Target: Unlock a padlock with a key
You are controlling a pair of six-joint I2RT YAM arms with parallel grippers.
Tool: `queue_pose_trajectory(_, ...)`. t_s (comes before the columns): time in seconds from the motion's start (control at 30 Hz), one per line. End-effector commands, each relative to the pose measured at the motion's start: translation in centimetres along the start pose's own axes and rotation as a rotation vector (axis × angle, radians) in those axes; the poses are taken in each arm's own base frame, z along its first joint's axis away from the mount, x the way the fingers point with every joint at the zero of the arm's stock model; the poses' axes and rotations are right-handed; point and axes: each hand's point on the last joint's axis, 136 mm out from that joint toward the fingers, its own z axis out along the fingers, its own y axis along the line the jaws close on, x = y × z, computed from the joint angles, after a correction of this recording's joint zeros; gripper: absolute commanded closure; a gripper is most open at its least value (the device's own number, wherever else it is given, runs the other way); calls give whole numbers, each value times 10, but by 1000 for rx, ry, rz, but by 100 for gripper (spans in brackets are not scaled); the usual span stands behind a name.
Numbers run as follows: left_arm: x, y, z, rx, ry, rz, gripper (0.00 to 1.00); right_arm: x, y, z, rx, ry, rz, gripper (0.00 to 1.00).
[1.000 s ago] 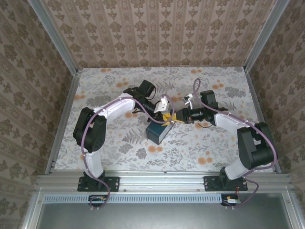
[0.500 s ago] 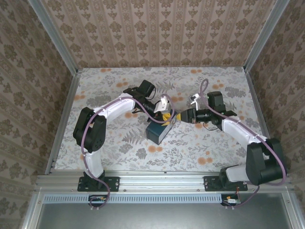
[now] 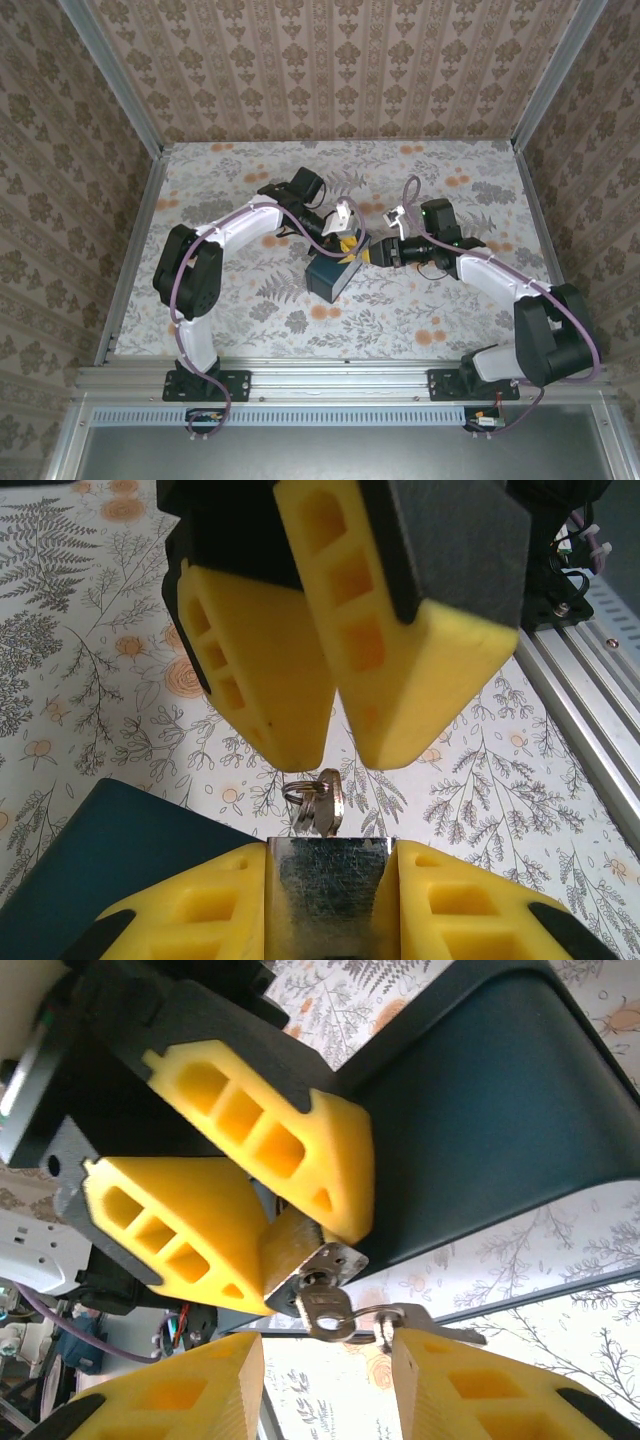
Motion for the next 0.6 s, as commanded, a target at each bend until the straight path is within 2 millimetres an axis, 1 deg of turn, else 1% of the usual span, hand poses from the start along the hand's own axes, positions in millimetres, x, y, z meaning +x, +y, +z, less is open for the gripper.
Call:
queue_pose_trajectory(0.0, -9, -1, -3, 23, -44, 7, 89, -12, 2, 2, 3, -32, -55, 60)
queue_pose_trajectory(0.07, -9, -1, -2, 24, -43, 5, 89, -10, -3, 7, -2, -22, -37, 60)
queue_pose_trajectory(0.23, -9, -1, -2, 27, -46, 3, 89, -11, -5, 11, -6, -23, -27, 62)
queue_pose_trajectory(0.4, -8, -1, -2, 27, -45, 3, 89, -13, -5, 13, -16, -29, -26, 68)
queue_pose_trajectory(0.57, -8, 0, -2, 26, -46, 1, 90, -13, -1, 13, -36, -23, -19, 82)
